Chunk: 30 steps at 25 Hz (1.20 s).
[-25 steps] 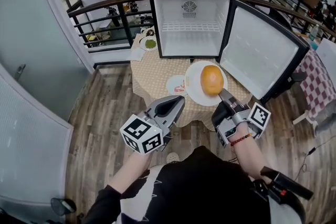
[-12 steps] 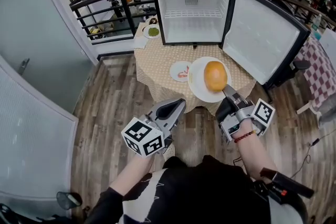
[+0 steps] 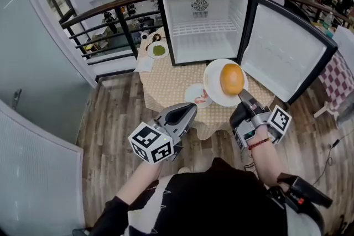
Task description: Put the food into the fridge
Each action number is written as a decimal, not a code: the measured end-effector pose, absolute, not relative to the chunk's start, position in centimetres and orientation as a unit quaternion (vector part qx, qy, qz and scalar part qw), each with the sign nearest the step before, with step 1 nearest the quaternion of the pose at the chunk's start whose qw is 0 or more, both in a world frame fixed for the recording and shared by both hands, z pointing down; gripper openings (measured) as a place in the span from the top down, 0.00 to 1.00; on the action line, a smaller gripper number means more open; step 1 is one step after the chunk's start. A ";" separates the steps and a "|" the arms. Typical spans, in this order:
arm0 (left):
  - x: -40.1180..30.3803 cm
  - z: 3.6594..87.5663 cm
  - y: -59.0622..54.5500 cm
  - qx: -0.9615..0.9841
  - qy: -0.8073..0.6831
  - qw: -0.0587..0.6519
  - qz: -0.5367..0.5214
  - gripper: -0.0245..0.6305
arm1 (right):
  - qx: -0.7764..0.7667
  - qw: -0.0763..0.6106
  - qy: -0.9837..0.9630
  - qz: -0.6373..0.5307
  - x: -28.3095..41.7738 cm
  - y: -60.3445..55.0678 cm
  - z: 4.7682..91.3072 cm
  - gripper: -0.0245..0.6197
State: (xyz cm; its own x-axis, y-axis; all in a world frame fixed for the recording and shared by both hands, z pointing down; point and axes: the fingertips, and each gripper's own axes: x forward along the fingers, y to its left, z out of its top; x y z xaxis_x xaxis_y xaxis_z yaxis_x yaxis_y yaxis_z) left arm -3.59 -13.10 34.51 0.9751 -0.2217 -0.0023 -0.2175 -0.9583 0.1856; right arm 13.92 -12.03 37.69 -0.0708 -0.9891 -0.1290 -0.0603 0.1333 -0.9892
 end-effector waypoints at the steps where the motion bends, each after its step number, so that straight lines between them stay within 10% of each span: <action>1: -3.8 34.4 -14.2 0.990 -0.108 0.093 -0.011 0.94 | -0.468 0.504 0.559 -0.463 13.9 -12.8 37.7 0.92; 30: -6.3 38.9 -27.7 0.986 -0.071 0.151 0.000 0.94 | -0.531 0.507 0.507 -0.451 12.4 -24.9 41.0 0.92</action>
